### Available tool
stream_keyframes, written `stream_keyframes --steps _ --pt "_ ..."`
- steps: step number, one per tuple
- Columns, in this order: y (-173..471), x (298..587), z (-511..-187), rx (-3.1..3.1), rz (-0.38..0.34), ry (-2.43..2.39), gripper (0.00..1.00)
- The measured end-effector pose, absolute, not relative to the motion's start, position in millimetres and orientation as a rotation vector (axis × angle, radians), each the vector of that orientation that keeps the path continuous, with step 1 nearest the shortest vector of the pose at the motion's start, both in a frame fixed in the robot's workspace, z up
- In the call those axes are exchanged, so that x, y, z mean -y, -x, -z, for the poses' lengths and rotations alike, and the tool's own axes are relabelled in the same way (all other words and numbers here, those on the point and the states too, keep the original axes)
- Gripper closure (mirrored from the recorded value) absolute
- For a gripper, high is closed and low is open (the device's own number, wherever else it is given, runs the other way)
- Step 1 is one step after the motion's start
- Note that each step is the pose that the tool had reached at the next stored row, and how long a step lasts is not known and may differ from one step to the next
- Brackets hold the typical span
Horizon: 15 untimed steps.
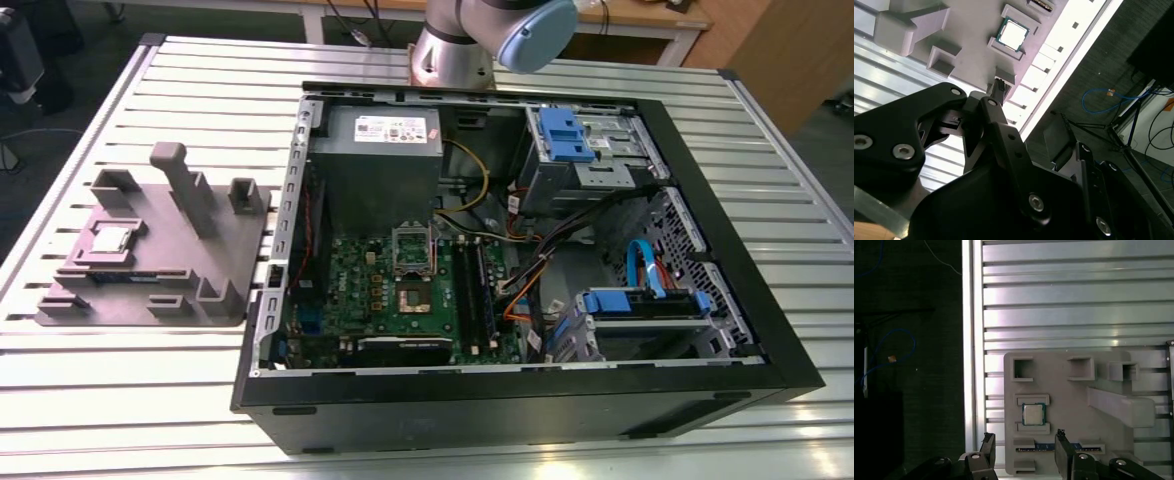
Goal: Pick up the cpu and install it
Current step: 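Pick up the cpu and move it towards the insertion slot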
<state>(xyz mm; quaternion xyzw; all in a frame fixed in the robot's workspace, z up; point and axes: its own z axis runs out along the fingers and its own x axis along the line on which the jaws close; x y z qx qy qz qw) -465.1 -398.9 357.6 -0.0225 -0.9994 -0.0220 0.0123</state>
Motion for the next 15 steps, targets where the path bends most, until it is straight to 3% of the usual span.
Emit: stream_keyframes --steps 15 --pt "465.1 398.9 -351.0 3.114 0.068 0.070 0.41"
